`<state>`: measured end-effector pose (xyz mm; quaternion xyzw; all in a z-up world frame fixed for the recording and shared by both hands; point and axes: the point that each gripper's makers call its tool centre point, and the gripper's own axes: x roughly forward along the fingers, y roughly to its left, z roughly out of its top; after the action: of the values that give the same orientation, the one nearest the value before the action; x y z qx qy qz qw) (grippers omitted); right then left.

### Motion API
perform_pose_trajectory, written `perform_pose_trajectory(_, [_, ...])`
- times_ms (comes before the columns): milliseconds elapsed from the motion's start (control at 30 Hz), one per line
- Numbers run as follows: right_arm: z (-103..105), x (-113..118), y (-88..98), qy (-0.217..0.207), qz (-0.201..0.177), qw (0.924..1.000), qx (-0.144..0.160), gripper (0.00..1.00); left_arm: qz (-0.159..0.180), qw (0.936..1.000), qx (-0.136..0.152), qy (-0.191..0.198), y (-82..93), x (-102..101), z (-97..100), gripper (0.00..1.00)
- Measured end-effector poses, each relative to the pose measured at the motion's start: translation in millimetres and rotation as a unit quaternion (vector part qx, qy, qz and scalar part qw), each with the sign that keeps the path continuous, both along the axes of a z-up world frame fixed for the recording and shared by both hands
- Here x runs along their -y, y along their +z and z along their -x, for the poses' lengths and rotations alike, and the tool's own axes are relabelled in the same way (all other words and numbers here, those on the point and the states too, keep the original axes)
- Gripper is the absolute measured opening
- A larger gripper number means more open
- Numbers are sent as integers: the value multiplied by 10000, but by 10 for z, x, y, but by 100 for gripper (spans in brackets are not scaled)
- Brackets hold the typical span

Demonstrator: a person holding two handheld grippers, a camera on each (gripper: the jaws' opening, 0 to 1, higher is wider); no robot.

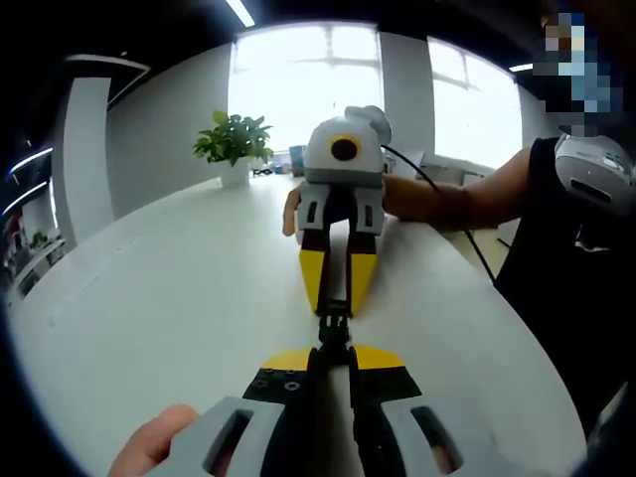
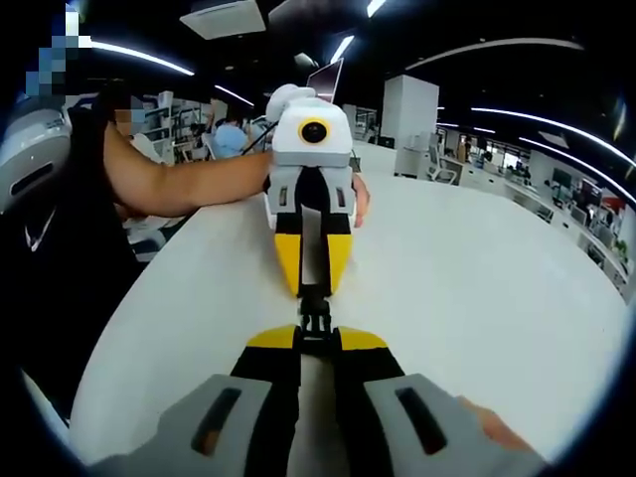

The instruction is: Snap the two parts of the plastic buckle together until the buckle closes and remains connected.

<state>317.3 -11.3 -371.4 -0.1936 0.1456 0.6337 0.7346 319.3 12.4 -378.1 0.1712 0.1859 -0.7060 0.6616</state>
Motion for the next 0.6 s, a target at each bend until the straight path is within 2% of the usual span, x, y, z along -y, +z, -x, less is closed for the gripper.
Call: perform_pose_trajectory(600, [30, -26, -4, 32, -56, 10000, -45, 12, 22, 10000, -11, -10, 0, 11, 19, 11])
